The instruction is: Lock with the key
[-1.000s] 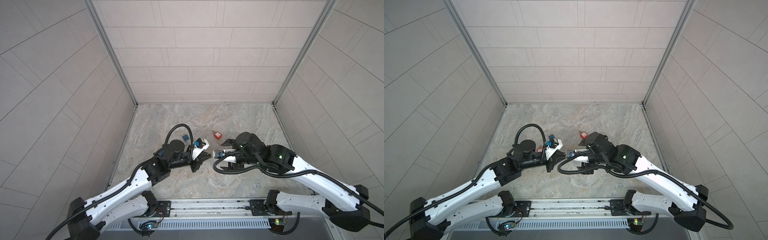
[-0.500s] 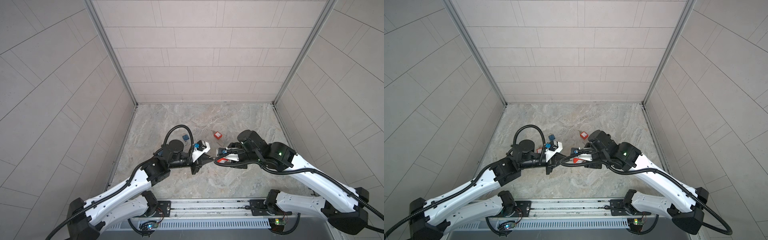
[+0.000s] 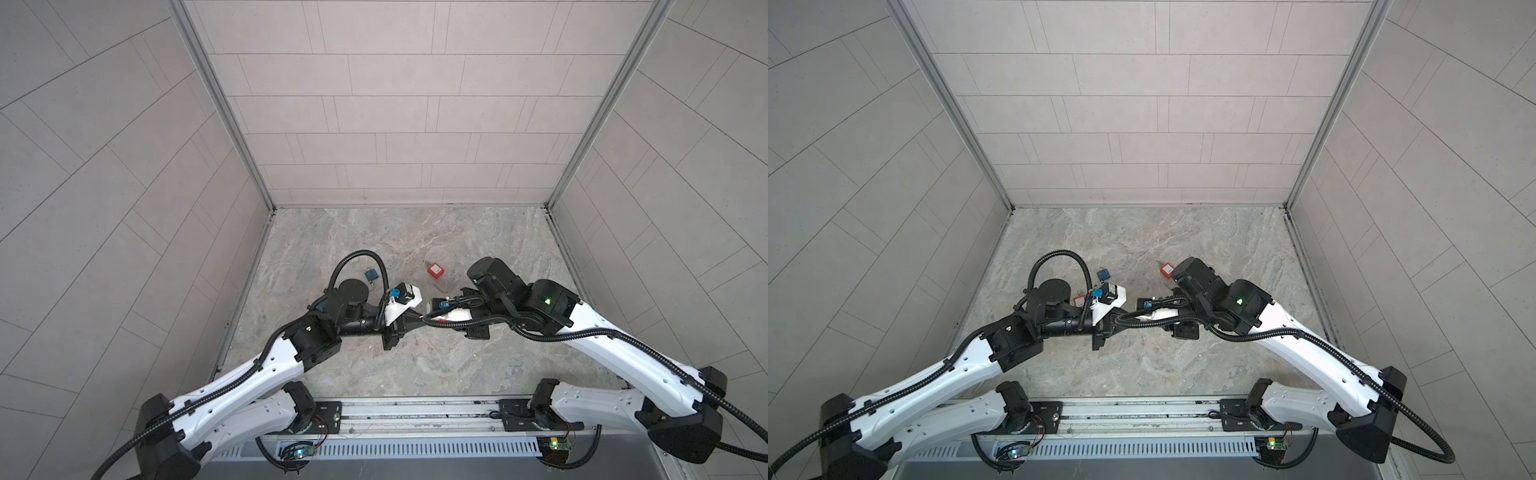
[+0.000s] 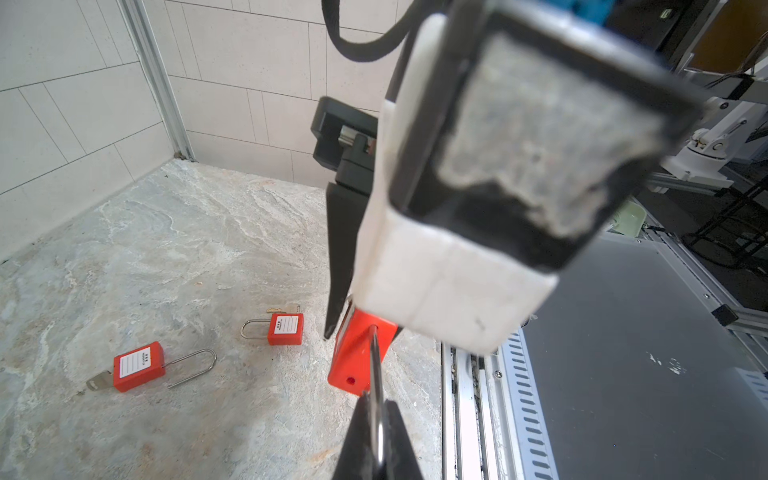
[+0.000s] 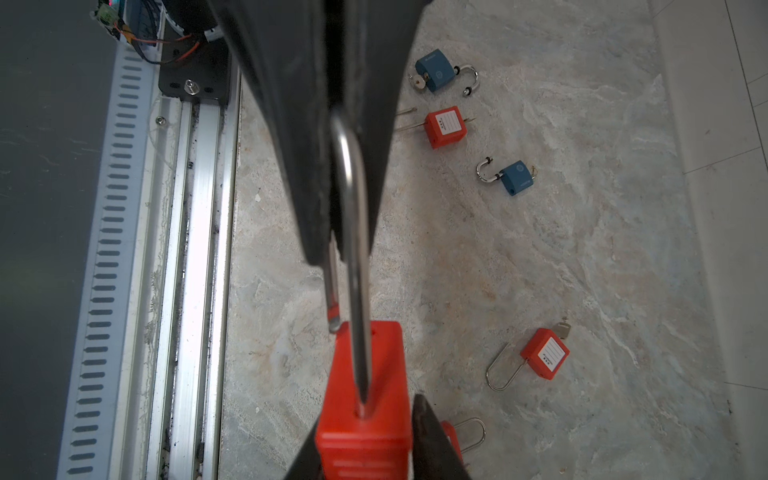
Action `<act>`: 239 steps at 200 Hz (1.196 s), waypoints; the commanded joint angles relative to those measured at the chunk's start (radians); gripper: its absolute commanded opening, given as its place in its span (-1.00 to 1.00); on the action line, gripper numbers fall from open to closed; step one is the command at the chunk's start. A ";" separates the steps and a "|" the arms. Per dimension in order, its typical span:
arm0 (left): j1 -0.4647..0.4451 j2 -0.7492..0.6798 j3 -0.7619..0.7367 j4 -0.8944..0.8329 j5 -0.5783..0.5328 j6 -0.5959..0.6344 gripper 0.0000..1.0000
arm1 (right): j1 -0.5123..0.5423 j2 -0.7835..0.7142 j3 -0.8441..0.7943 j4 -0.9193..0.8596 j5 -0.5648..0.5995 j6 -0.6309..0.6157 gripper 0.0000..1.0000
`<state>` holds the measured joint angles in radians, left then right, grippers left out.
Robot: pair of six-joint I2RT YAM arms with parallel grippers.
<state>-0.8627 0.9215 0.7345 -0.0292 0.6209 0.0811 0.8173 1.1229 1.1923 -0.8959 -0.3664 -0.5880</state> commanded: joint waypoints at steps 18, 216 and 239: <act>-0.006 -0.006 0.027 0.015 0.013 0.041 -0.99 | -0.003 -0.006 0.003 -0.024 -0.040 -0.008 -0.66; -0.039 0.002 0.128 -0.206 -0.052 0.135 -0.82 | -0.002 0.012 0.034 -0.087 -0.071 0.022 -0.68; -0.048 0.008 0.131 -0.206 -0.046 0.131 -0.94 | 0.002 0.016 0.052 -0.097 -0.084 0.021 -0.68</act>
<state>-0.8959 0.9245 0.8322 -0.2398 0.5545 0.2016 0.8173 1.1408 1.1965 -0.9863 -0.4137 -0.5713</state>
